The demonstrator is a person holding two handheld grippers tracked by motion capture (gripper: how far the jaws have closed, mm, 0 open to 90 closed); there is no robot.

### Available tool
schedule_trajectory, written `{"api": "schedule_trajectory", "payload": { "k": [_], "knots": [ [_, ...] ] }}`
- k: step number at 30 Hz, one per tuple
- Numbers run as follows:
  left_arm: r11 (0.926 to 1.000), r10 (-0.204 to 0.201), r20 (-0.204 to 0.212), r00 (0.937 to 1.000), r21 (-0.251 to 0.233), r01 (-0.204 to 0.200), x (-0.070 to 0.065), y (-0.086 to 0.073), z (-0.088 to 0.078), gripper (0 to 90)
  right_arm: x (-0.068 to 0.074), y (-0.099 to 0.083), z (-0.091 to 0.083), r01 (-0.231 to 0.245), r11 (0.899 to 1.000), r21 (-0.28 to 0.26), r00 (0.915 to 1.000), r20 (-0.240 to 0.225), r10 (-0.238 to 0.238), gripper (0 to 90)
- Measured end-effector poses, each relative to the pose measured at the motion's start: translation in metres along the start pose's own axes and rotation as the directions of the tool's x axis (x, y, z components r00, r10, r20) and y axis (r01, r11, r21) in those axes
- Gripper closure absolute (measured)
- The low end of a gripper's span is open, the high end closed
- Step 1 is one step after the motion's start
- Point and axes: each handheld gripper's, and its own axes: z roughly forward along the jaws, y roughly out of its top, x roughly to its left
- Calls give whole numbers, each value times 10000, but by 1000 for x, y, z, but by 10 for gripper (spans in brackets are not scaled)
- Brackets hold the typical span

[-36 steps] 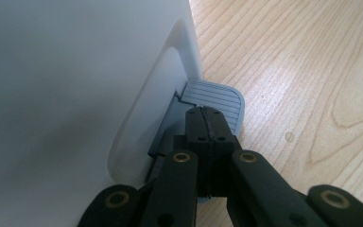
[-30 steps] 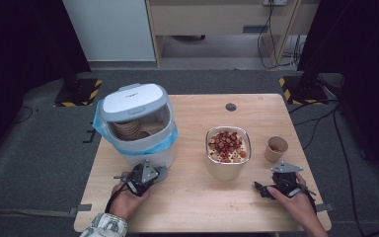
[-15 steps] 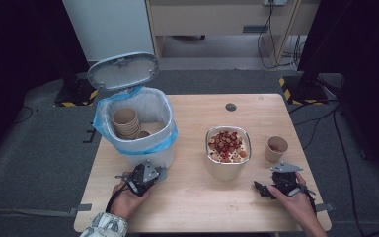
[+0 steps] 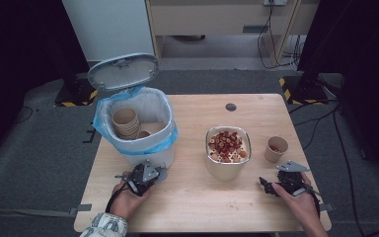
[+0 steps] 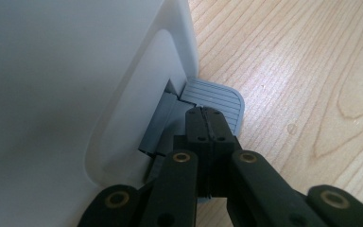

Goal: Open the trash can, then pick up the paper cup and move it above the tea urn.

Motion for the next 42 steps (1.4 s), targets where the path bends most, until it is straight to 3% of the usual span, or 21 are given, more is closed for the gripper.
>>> {"api": "schedule_trajectory", "payload": {
  "k": [5,6,9,10,15,25,39,42],
  "knots": [
    [10000,-18,12,10000,-14,18,0,0,0,899,-3,1,-2,-174,9997,-159,9996,200,177,85],
    [10000,-19,14,10000,-10,19,0,0,0,899,-6,2,-4,-391,9987,-322,9982,441,405,86],
    [10000,-9,8,10000,-12,9,0,0,0,899,-10,2,-3,-369,9987,-358,9971,651,392,85],
    [10000,-8,9,10000,-11,8,0,0,0,899,-13,3,-4,-543,9975,-446,9946,856,580,86],
    [10000,-27,20,10000,-16,28,0,0,0,899,-18,6,-7,-703,9944,-785,9906,1121,789,84],
    [10000,-82,62,9999,-46,82,1,-1,0,900,-32,18,-10,-1346,9809,-1404,9830,1061,1500,87],
    [10000,-9,24,10000,-44,9,0,0,0,900,-39,46,-3,-1183,9783,-1699,9872,858,1343,44],
    [10000,-3,33,10000,-51,3,0,-1,0,899,-39,46,3,-1255,9725,-1963,9868,760,1427,50]
  ]
}}
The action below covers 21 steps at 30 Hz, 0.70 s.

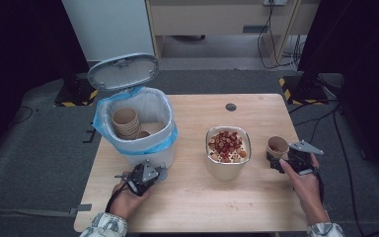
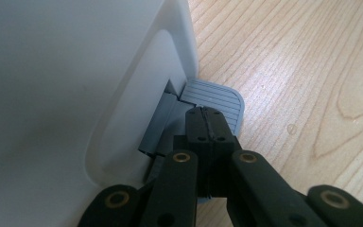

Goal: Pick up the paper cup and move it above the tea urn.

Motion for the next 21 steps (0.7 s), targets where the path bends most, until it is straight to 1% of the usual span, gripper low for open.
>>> {"api": "schedule_trajectory", "payload": {
  "k": [2,4,6,8,10,11,13,21],
  "knots": [
    [10000,7,-3,10000,1,-7,0,0,0,900,0,-2,3,-58,10000,-43,10000,-37,57,59],
    [10000,18,-6,10000,4,-18,0,0,0,900,0,-3,4,-96,9999,-74,10000,9,96,67],
    [10000,16,4,10000,-2,-16,0,0,0,900,-2,-4,10,-170,9999,11,9998,116,170,81],
    [10000,-3,36,10000,-18,3,0,0,0,900,-3,-4,13,-102,9999,50,9998,180,101,88],
    [10000,-39,62,10000,-29,39,1,0,0,900,-4,-3,15,-145,9999,0,9997,214,144,96],
    [10000,-33,59,10000,-28,33,1,0,0,900,-5,-3,17,-197,9998,-21,9997,154,197,102],
    [10000,-12,44,10000,-24,12,1,0,0,900,-6,-2,23,-79,10000,32,9999,135,79,111],
    [10000,-44,74,10000,-37,44,1,-1,0,899,-10,-3,31,-175,9998,-24,9998,115,176,137]
  ]
}}
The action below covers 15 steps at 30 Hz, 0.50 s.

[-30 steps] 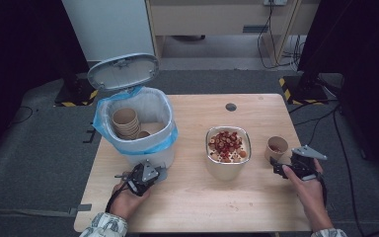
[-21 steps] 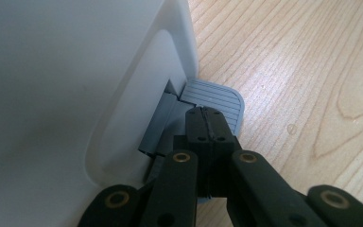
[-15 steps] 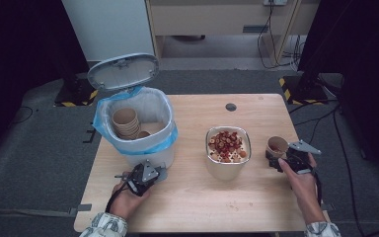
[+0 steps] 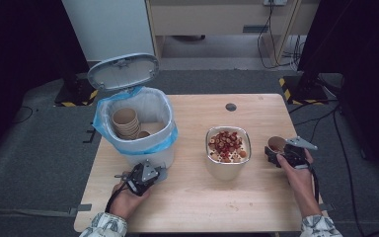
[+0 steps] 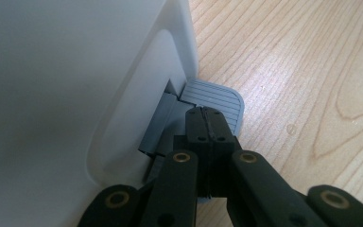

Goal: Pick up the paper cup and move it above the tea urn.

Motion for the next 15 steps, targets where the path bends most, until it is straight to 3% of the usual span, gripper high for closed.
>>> {"api": "schedule_trajectory", "payload": {
  "k": [3,15],
  "knots": [
    [10000,15,-19,10000,10,-15,0,0,0,900,1,-1,1,76,9999,-103,9998,-181,-78,163],
    [10000,24,-21,10000,11,-24,0,0,0,900,2,-2,4,467,9981,-408,9987,-176,-474,241]
  ]
}}
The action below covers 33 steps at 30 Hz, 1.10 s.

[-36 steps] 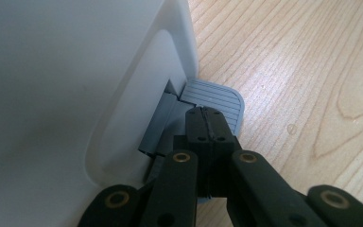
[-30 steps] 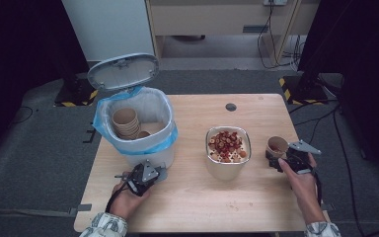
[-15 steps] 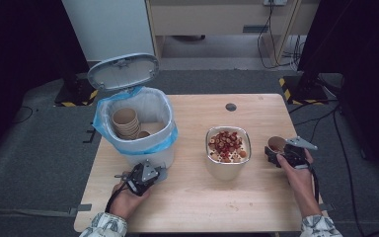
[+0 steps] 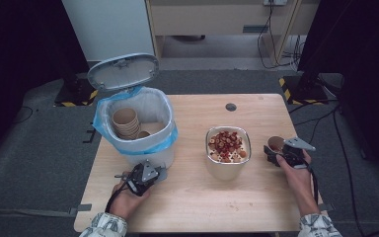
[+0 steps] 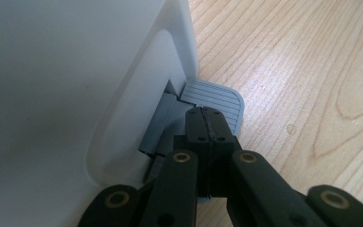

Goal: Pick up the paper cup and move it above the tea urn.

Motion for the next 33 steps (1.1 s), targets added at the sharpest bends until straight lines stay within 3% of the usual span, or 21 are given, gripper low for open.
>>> {"api": "schedule_trajectory", "payload": {
  "k": [10,16,22,33],
  "knots": [
    [10000,-35,6,10000,-2,35,0,0,0,899,1,2,-5,389,9992,-96,9983,-429,-393,278],
    [10000,-29,11,10000,-3,29,0,0,0,899,2,16,-18,612,9972,-422,9950,-759,-643,285],
    [10000,-30,14,10000,-8,30,0,0,0,899,-2,25,-26,633,9970,-452,9943,-834,-669,285],
    [10000,-69,43,10000,-19,69,1,0,0,900,-4,52,-37,1266,9908,-469,9888,-732,-1298,284]
  ]
}}
